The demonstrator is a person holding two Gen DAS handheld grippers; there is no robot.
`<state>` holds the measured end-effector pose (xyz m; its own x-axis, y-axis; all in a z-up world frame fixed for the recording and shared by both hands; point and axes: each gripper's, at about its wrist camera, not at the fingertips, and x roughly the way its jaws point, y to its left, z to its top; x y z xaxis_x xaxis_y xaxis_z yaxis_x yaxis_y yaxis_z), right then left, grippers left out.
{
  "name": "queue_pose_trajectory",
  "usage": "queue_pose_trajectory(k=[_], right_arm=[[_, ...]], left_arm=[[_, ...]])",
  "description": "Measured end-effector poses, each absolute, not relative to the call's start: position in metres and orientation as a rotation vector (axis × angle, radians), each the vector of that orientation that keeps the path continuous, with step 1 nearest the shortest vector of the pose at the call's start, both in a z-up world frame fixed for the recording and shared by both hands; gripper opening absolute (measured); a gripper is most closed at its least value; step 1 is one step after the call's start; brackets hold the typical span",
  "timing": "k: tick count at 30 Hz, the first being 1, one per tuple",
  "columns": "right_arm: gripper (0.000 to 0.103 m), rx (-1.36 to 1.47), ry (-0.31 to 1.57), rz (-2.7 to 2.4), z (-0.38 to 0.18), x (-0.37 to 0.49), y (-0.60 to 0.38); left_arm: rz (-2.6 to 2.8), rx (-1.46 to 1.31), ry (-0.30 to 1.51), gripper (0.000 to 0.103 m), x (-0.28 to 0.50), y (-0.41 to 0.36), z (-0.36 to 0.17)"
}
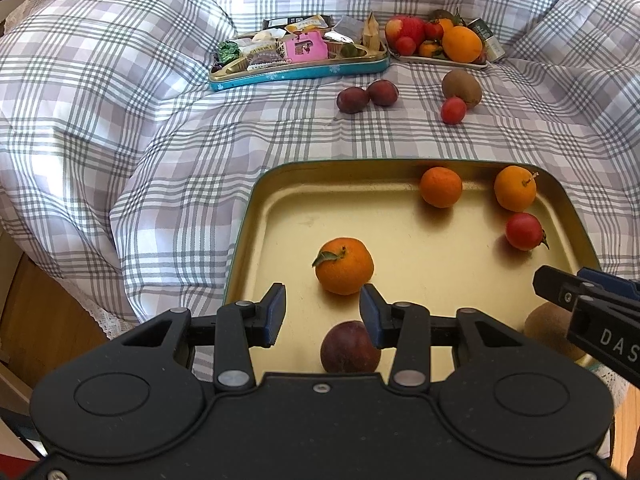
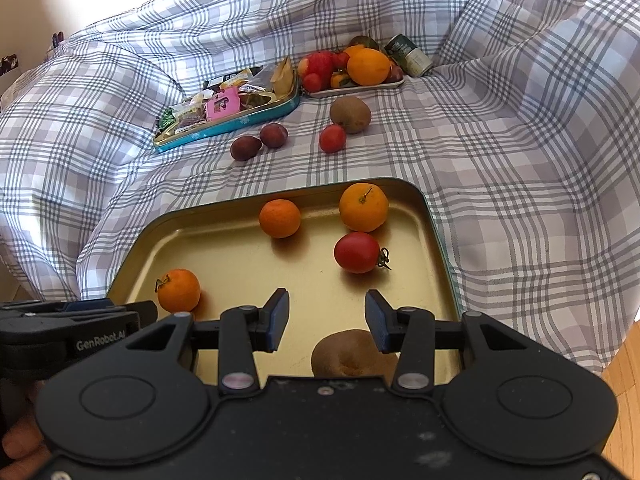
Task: Organize fruits
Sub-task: 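Open left gripper to drop tangerine into the tray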
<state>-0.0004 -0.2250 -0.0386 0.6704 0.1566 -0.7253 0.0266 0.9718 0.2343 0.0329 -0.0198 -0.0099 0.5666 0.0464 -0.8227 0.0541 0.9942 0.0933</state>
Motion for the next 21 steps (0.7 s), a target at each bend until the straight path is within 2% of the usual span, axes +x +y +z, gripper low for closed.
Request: queue_pose_trajectory(k=[21], right_arm=[[0.046, 0.241, 0.909, 0.048, -0.047, 0.042, -0.232]], left_arm=[[0.022, 0.139, 1.000, 0.051, 0.077, -0.014, -0.016]])
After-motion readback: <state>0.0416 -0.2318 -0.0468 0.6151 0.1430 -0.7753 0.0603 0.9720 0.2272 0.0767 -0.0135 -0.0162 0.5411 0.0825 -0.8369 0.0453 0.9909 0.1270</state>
